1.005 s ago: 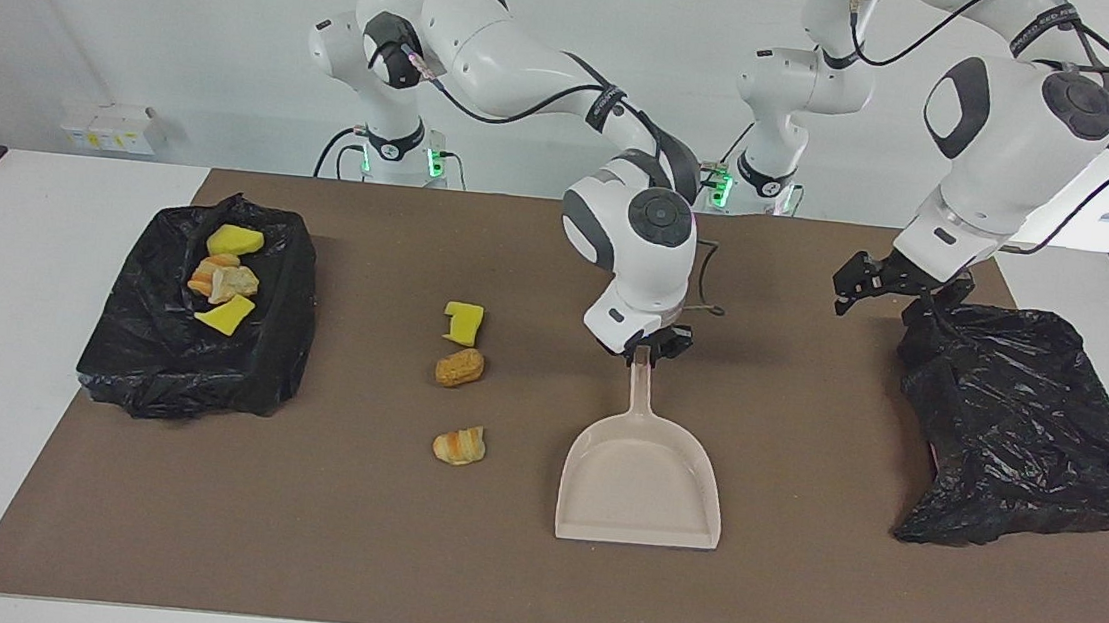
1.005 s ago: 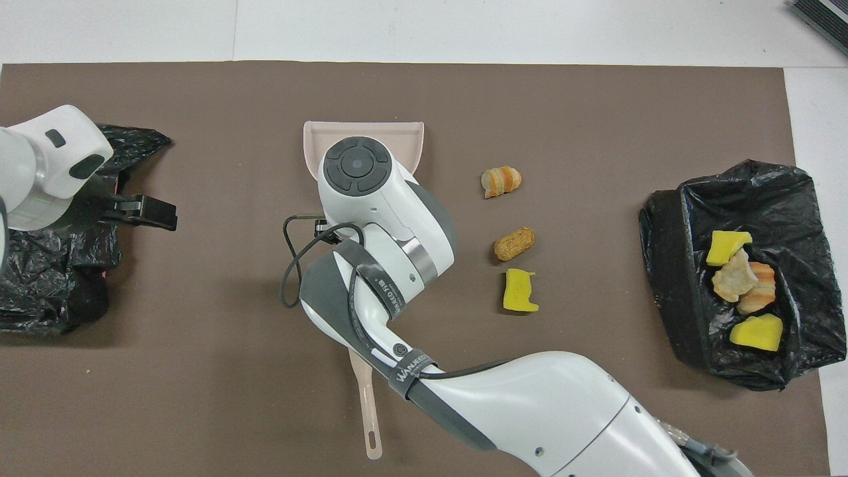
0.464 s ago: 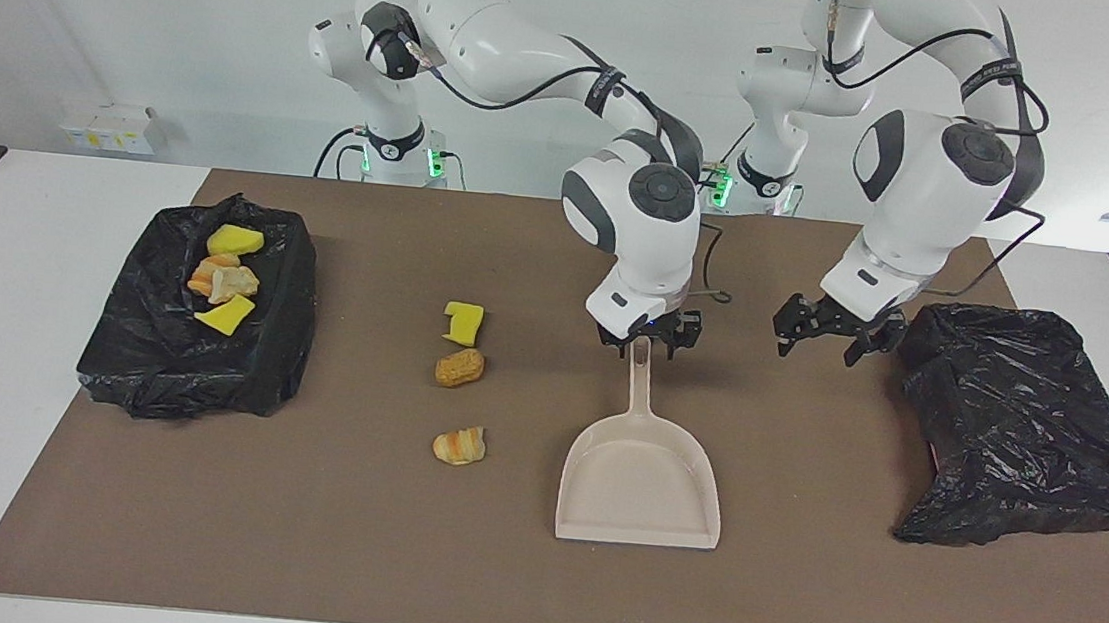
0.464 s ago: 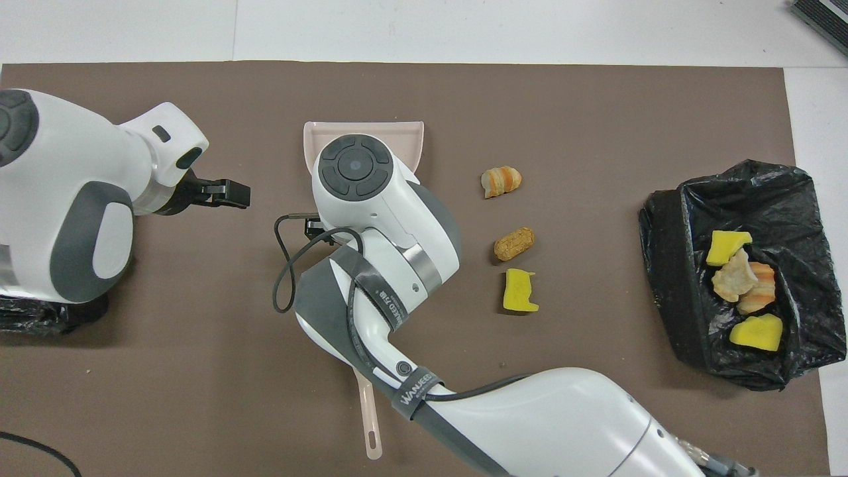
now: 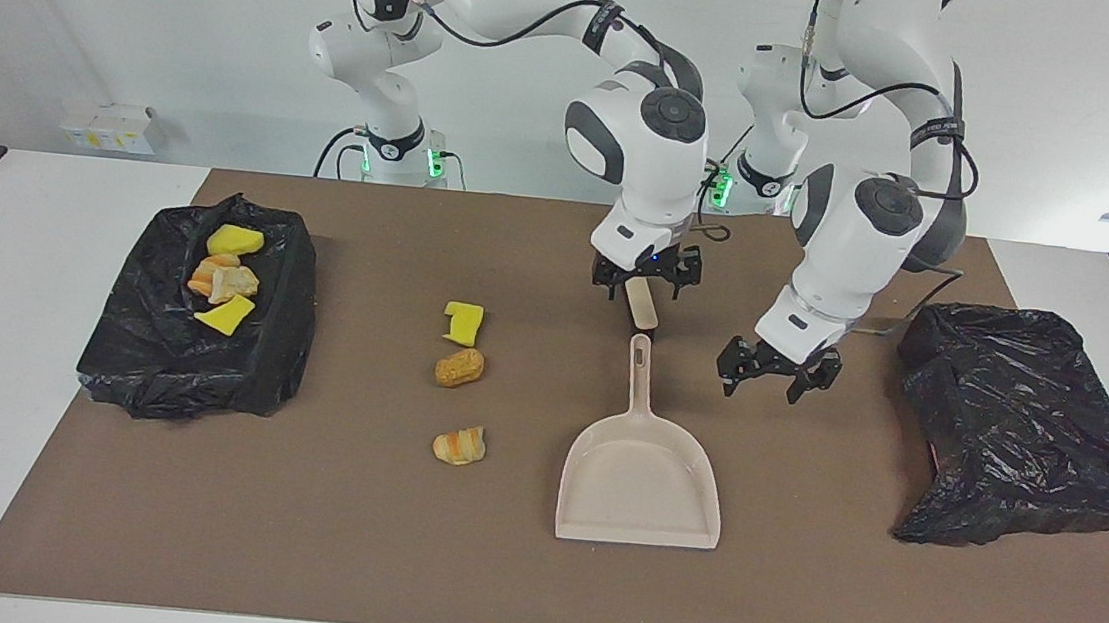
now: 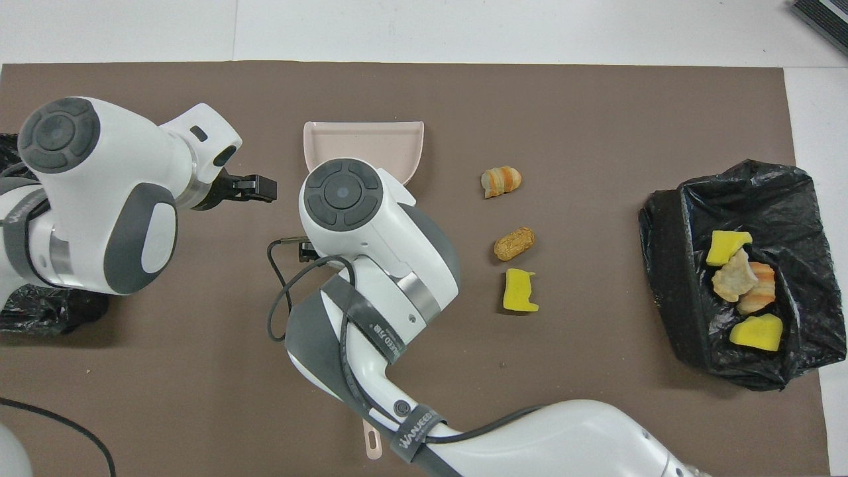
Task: Sweep and dump trash in bin
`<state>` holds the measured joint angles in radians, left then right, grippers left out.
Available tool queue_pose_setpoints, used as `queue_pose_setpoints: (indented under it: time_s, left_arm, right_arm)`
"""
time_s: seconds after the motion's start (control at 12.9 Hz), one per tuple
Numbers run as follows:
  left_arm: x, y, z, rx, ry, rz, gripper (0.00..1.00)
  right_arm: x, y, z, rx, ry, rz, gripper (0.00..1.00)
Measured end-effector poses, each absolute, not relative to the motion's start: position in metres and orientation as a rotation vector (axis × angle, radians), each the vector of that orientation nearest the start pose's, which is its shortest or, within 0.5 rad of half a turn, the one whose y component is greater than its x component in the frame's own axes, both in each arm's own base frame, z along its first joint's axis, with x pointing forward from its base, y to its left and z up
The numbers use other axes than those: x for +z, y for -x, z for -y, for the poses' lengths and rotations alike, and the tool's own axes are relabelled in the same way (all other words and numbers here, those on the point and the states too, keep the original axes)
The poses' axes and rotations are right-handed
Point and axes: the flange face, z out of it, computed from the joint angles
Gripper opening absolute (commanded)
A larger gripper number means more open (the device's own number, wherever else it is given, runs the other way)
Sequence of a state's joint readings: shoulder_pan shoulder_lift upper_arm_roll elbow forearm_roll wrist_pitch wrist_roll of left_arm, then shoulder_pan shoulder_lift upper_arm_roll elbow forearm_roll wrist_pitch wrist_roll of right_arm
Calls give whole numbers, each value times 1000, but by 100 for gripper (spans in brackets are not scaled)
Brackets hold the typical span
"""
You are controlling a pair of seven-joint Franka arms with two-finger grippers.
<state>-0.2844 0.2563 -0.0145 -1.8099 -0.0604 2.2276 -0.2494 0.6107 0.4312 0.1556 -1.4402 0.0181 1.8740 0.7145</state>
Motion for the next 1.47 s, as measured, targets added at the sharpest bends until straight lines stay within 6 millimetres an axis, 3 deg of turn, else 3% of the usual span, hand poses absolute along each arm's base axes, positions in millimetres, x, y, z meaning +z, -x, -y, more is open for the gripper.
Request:
queue_pose_setpoints:
  time_s: [0.15,0.39,0.54,0.7,0.85,1.24,1.47]
  left_arm:
    - [418,-614,201,-274,3241,49,100]
    - [421,-609,220,-290,3248,33,100]
    - [420,-601,241,-281,3252,-19,100]
    - [417,-591,264,-266,3254,-69,100]
    - [404,-582,285,-230,3251,-111,100]
    - [385,-564,312,-123,3229,-192,100]
    - [375,-559,318,-94,3222,-206,100]
  right_arm:
    - [458,-479,-453,83,3092,70,100]
    - [455,-441,-458,103,3095,127,100]
    - [438,-419,-463,79,3036,123,100]
    - [416,-396,-455,111,2998,90,100]
    - [409,-384,-446,130,3006,107,100]
    - [382,-339,-455,189,3038,187,100]
    - [365,-317,-459,219,3055,213,100]
